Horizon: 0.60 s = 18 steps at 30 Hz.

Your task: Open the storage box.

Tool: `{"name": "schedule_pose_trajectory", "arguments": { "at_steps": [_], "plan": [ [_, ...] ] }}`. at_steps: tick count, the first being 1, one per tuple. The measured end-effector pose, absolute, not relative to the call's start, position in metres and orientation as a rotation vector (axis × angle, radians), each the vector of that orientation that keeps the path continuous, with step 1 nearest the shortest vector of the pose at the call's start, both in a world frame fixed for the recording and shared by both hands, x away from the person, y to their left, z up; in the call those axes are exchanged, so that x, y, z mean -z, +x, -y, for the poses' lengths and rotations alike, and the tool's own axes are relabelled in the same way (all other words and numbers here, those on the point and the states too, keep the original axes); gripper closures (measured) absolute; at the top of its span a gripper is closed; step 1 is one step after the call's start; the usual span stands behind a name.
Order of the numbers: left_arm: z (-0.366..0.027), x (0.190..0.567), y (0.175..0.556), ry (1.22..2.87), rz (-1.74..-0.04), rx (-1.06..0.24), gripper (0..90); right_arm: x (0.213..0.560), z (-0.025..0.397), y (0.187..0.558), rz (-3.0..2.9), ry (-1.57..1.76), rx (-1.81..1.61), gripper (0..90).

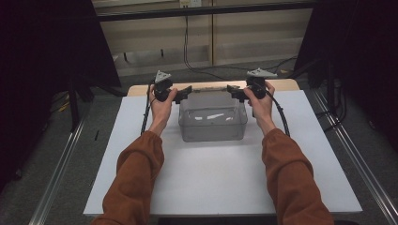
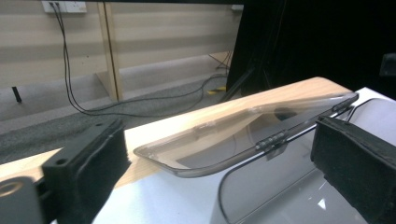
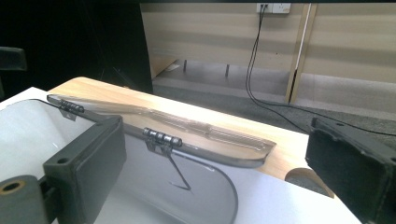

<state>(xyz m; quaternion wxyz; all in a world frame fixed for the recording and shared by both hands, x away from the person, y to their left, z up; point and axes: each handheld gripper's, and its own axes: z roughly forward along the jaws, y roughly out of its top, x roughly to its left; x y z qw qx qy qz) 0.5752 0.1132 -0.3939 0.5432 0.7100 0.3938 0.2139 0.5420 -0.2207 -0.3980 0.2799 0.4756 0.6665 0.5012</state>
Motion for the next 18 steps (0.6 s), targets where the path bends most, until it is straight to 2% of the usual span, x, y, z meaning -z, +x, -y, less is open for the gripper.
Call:
{"name": "schedule_pose_trajectory", "arguments": {
  "at_steps": [18],
  "plan": [
    [-0.12, 0.389, 0.541, 1.681, -0.884, -0.565, 3.0, 0.398, 0.226, 0.504, -1.728, 1.193, -1.308, 4.2]
  ]
}}
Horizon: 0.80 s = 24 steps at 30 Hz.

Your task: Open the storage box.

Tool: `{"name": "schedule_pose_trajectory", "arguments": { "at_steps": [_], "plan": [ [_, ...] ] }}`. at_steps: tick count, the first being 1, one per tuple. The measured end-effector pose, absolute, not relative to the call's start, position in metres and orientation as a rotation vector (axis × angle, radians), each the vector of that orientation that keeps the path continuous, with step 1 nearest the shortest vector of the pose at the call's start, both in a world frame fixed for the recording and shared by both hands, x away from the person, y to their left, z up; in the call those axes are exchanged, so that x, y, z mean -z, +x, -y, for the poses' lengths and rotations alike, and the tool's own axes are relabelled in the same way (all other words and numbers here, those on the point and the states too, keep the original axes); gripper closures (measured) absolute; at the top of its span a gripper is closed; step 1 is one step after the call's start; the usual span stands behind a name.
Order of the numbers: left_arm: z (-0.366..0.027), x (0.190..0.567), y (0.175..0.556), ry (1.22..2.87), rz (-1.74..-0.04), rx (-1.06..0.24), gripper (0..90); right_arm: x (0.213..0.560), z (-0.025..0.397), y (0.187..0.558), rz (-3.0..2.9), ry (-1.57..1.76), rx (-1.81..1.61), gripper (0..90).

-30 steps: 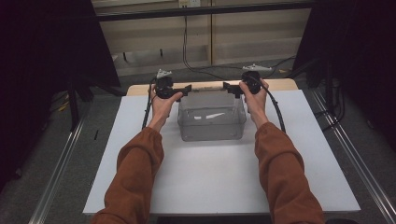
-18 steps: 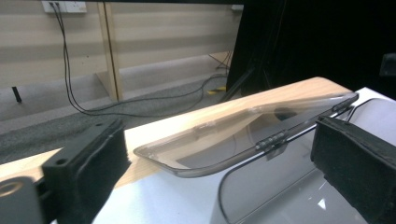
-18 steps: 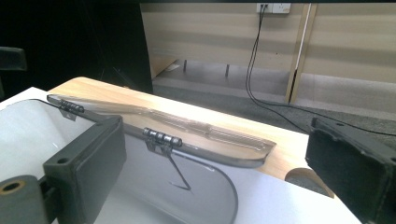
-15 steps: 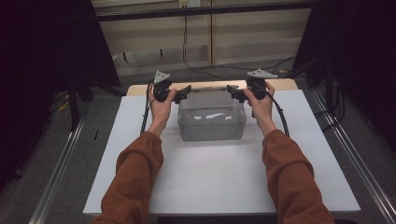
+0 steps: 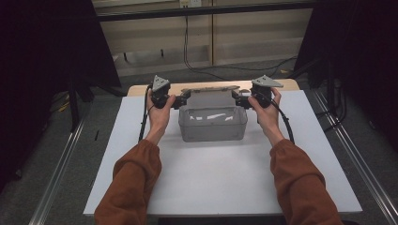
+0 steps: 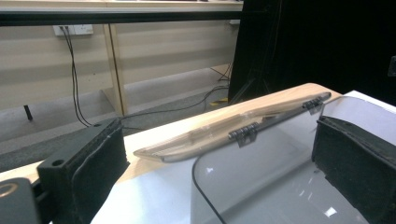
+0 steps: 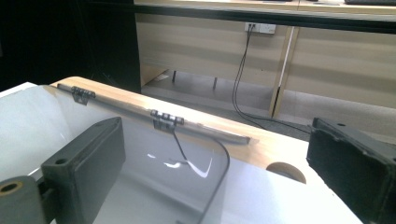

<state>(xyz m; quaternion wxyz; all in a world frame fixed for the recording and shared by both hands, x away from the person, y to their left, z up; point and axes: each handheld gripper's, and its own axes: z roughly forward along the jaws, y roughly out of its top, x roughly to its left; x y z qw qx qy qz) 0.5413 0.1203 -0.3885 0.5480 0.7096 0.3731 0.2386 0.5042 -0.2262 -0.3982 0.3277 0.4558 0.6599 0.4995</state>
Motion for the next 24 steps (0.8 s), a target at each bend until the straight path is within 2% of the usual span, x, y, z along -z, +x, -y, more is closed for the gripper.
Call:
{"name": "schedule_pose_trajectory", "arguments": {
  "at_steps": [11, 24],
  "plan": [
    [-0.132, 0.386, 0.522, 1.662, -0.852, -0.615, 3.0, 0.395, 0.23, 0.485, -1.704, 1.169, -1.324, 3.4],
    [-0.14, 0.388, 0.5, 1.625, -0.836, -0.596, 3.0, 0.396, 0.229, 0.466, -1.68, 1.153, -1.327, 1.4]
  ]
}}
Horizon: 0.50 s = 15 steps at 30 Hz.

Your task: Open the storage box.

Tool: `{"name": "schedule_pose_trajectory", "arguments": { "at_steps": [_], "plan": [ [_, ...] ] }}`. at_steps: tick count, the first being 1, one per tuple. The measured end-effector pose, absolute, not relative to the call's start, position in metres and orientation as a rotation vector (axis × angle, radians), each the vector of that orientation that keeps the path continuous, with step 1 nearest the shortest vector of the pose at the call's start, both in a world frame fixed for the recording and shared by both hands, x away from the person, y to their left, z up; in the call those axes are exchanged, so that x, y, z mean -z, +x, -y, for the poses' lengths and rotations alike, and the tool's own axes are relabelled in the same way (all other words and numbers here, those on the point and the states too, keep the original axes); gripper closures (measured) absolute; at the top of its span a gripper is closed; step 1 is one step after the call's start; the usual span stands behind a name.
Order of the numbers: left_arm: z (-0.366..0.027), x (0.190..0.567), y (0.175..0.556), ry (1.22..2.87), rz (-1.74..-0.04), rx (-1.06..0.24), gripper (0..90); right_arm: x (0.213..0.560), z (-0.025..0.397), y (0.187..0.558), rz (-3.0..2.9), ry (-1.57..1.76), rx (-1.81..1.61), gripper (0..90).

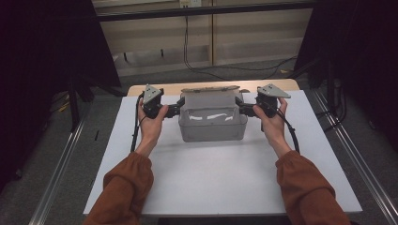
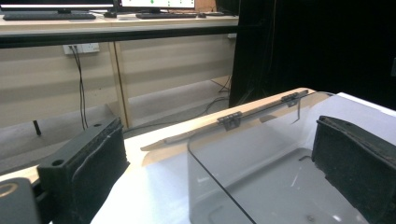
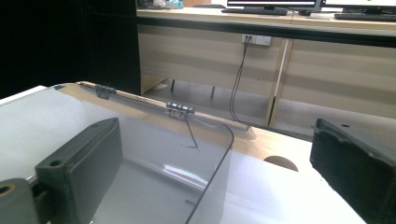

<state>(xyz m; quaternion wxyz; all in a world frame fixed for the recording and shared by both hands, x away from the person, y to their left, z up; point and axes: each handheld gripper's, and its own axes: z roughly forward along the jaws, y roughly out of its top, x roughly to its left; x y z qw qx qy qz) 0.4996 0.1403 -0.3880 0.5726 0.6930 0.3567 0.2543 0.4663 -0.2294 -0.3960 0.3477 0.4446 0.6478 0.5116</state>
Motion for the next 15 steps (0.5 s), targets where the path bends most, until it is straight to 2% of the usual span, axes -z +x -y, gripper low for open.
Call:
{"name": "schedule_pose_trajectory", "arguments": {
  "at_steps": [15],
  "plan": [
    [-0.15, 0.395, 0.47, 1.581, -0.839, -0.584, 0.7, 0.393, 0.234, 0.443, -1.627, 1.14, -1.328, 0.0]
  ]
}}
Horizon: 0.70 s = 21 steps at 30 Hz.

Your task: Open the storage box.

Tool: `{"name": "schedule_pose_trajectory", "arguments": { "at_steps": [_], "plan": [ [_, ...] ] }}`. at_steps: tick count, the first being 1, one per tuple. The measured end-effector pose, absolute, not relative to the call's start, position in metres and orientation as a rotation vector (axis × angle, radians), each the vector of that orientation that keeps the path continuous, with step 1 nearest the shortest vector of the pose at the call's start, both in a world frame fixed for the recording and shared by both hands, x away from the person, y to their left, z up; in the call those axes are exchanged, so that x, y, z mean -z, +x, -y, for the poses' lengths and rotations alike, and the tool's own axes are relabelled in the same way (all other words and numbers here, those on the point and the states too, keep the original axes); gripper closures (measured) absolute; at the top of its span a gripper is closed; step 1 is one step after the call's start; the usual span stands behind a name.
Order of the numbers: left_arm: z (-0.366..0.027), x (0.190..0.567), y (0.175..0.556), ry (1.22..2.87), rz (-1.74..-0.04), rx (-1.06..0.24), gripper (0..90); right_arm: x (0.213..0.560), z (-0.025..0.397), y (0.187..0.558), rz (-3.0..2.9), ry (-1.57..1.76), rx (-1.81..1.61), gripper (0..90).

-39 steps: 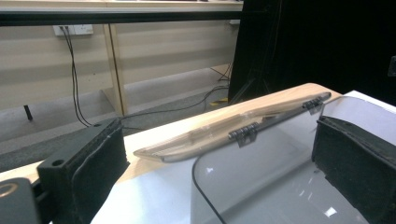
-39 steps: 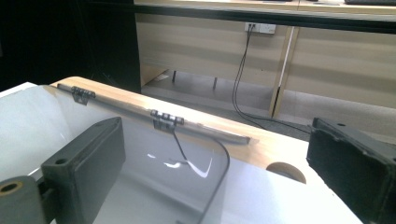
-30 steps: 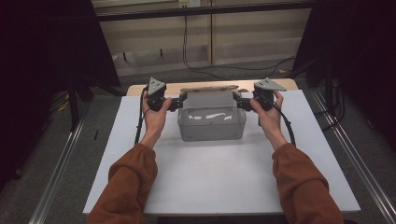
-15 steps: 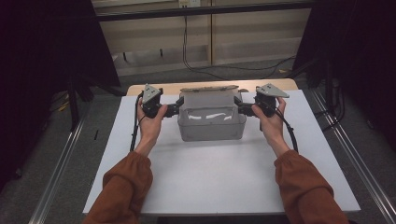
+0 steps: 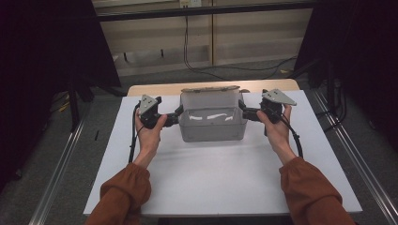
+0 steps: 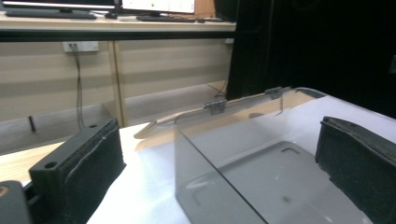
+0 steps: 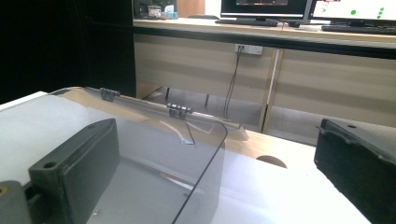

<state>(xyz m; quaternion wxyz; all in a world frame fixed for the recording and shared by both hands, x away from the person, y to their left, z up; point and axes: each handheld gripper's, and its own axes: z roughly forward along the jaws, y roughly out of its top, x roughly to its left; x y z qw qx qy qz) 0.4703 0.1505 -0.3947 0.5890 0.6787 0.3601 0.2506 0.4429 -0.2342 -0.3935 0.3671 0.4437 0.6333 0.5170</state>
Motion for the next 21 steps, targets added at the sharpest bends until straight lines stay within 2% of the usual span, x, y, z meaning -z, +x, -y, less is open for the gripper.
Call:
{"name": "schedule_pose_trajectory", "arguments": {
  "at_steps": [21],
  "plan": [
    [-0.167, 0.4, 0.431, 1.573, -0.832, -0.612, 1.9, 0.396, 0.251, 0.398, -1.562, 1.175, -1.371, 0.0]
  ]
}}
